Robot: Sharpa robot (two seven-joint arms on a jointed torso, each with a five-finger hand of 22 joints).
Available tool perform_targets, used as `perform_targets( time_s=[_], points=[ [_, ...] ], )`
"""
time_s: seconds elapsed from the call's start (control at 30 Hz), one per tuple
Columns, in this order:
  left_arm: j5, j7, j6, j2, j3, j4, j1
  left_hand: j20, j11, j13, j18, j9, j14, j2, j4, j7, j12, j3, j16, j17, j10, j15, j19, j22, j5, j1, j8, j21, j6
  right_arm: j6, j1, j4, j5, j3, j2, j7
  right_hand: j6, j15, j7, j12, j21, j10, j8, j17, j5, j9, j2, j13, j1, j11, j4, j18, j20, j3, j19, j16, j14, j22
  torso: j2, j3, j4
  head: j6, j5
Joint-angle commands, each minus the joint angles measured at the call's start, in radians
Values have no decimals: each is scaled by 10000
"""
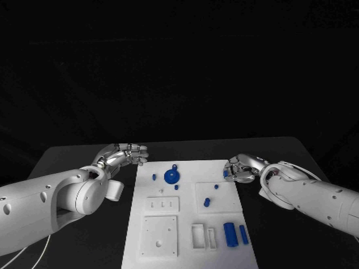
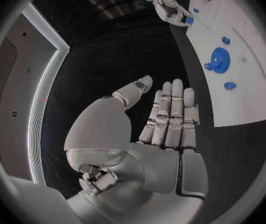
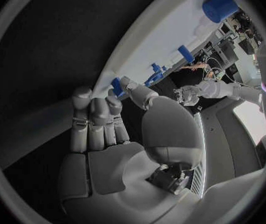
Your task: Assemble the parts on the task board
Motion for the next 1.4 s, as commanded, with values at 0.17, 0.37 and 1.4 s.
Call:
perform_targets(
  time_s=[0.17, 0.37, 1.4],
  points=[
    [33, 64, 122, 11, 7, 19, 6, 24, -12, -9, 199, 10, 19, -9, 4, 4, -34, -66, -43, 14, -84, 13, -63, -16, 21, -57, -51, 66, -66, -66, -6, 37, -92, 0, 4, 8, 534, -144, 165, 39, 70, 24, 193, 17, -50, 135, 182, -18, 16, -125, 16, 620, -97, 141, -2, -12, -14, 168, 3, 3, 2, -8, 11],
    [32, 71, 116, 10, 7, 26, 6, 23, -13, -9, 200, 12, 19, -10, 0, 4, -35, -65, -44, 16, -83, 13, -65, -18, 22, -54, -53, 68, -67, -240, -7, 107, -92, 0, -2, -13, 668, -206, 101, 34, 85, 43, 267, 28, -51, 197, 176, -27, -14, -188, -6, 620, -103, 181, 11, -17, -4, 167, 3, -2, -2, -20, -5],
    [-1483, -2545, 745, 251, 31, 109, 122, -662, -903, 662, 292, 214, 1213, 82, 962, -469, 819, -422, 1482, 946, 1800, -789, 868, 7, -587, -1374, 97, 1095, 1029, -538, 748, 3006, -1000, 8, -77, -3034, 1011, -340, -40, 687, 222, 788, 380, 225, 513, 447, 89, 481, -190, -330, -203, 620, -245, 775, 281, 124, 79, 154, -196, -1, -48, 132, 156]
  ],
)
